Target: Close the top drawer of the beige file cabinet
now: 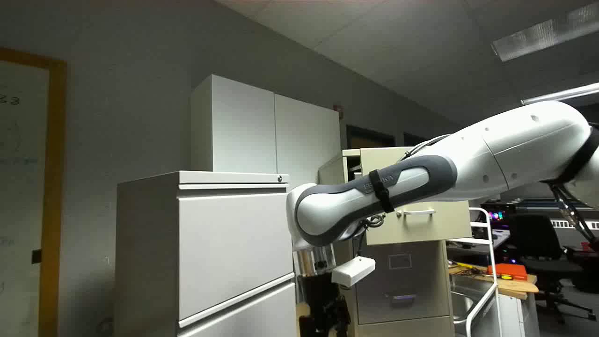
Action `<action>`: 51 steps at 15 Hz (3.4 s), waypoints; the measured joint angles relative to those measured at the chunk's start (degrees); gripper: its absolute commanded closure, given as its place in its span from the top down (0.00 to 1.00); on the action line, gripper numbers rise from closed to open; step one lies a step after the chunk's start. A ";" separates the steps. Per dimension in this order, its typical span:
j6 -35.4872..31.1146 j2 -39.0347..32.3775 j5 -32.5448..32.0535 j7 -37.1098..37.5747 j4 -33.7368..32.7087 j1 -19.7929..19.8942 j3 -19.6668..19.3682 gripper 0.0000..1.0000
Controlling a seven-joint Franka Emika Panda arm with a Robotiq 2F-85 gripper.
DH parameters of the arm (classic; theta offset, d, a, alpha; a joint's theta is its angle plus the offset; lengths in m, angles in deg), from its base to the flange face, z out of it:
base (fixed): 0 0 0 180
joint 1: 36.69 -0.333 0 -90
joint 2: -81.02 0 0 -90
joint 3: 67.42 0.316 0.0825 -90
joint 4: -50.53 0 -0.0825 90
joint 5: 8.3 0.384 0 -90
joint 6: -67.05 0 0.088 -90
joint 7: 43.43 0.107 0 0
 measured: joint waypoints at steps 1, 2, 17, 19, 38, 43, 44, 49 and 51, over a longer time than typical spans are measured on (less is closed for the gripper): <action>-0.06 -0.01 0.00 0.00 -0.01 0.00 0.00 1.00; -0.07 0.00 0.00 0.00 -0.02 0.00 0.00 1.00; -6.03 5.39 -9.66 13.01 0.67 3.44 0.03 0.20; -6.98 8.15 -12.72 16.30 1.70 4.76 0.07 0.05; -24.21 27.44 -33.07 44.63 8.97 25.43 1.28 0.00; -33.23 25.76 -44.60 55.24 9.11 31.16 4.70 0.00; -34.20 24.97 -47.10 57.31 9.08 31.97 5.07 0.00; -33.57 23.08 -55.25 66.01 9.08 31.25 5.76 0.00; -33.47 22.02 -57.80 68.16 8.76 30.49 5.27 0.00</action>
